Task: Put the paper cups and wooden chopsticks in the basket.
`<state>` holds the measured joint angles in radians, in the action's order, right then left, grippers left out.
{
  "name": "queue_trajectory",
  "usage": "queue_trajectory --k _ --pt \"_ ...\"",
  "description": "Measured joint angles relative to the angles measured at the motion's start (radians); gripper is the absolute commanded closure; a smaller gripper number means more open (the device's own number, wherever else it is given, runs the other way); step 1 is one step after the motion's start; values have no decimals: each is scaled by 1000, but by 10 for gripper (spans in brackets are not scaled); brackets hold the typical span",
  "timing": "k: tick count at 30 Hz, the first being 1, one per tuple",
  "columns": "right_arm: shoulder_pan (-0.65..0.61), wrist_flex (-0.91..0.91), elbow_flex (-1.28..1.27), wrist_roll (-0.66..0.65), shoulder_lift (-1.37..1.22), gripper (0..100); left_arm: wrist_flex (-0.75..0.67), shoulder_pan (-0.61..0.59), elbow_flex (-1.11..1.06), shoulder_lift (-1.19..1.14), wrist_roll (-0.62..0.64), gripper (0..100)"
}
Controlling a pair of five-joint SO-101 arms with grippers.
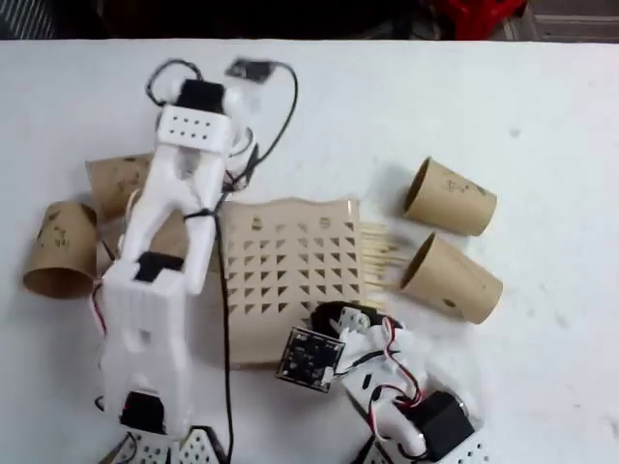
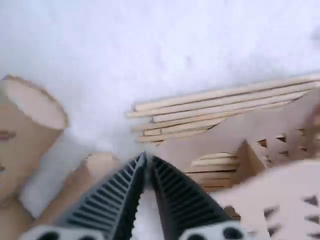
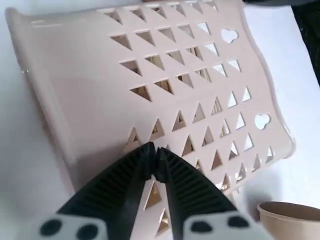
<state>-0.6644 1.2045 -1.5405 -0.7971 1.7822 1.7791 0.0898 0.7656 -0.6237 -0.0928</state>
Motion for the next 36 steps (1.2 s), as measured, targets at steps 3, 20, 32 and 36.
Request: queue_trajectory --k 3,20,32,36 --pt "0 0 0 0 0 982 3 0 -66 107 0 888" --pt "11 0 -2 0 0 982 3 -89 -290 178 344 672" --pt "12 0 -2 0 0 982 -18 17 -80 97 539 671" --pt "28 0 -2 0 0 982 -20 23 -78 -43 551 688"
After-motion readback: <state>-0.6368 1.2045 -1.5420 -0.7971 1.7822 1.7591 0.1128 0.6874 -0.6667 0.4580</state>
